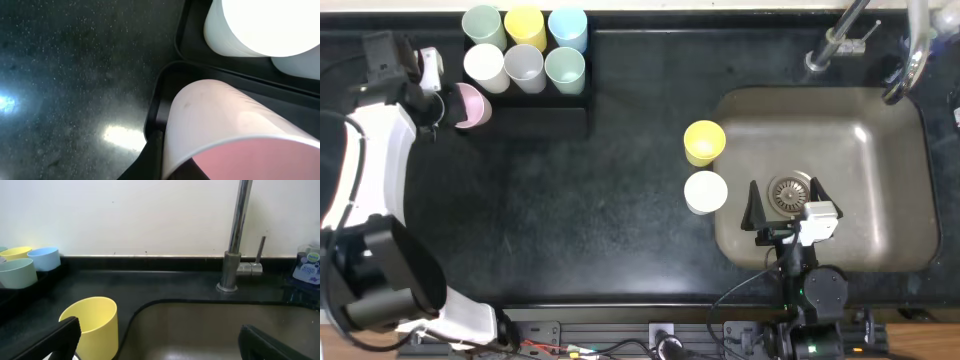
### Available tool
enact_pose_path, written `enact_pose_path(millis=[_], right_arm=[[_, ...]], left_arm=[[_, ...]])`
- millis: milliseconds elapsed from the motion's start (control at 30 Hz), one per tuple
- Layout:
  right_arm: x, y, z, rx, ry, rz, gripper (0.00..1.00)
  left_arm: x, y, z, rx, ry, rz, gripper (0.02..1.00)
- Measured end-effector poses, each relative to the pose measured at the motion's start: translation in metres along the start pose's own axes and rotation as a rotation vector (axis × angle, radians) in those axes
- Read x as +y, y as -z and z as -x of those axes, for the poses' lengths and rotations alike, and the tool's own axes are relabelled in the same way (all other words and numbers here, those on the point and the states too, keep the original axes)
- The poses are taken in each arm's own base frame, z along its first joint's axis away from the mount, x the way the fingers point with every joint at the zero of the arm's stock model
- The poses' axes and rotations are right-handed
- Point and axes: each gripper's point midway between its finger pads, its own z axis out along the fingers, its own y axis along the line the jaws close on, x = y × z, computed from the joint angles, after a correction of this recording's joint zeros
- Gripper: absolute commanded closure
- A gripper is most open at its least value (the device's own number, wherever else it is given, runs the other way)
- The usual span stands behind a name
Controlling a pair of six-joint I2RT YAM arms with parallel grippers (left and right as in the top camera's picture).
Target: Store Cups
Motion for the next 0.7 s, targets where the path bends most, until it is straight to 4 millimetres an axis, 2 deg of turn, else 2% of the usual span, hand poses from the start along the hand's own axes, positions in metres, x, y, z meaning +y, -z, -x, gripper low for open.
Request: enact_pose_path(millis=[233, 433, 700], right_arm=[[0.000, 0.000, 0.000, 0.000, 0.001, 0.000, 0.003], [0.000, 0.000, 0.000, 0.000, 0.000, 0.000, 0.003], [0.000, 0.000, 0.000, 0.000, 0.000, 0.000, 0.003]], left_arm=[[0.001, -0.011, -0.001, 0.013, -0.004, 0.003, 0.980], [0.002, -0.012, 0.005, -0.011, -0.024, 0.009, 0.978], [0.002, -0.020, 0.002, 0.008, -0.048, 0.009, 0.969]])
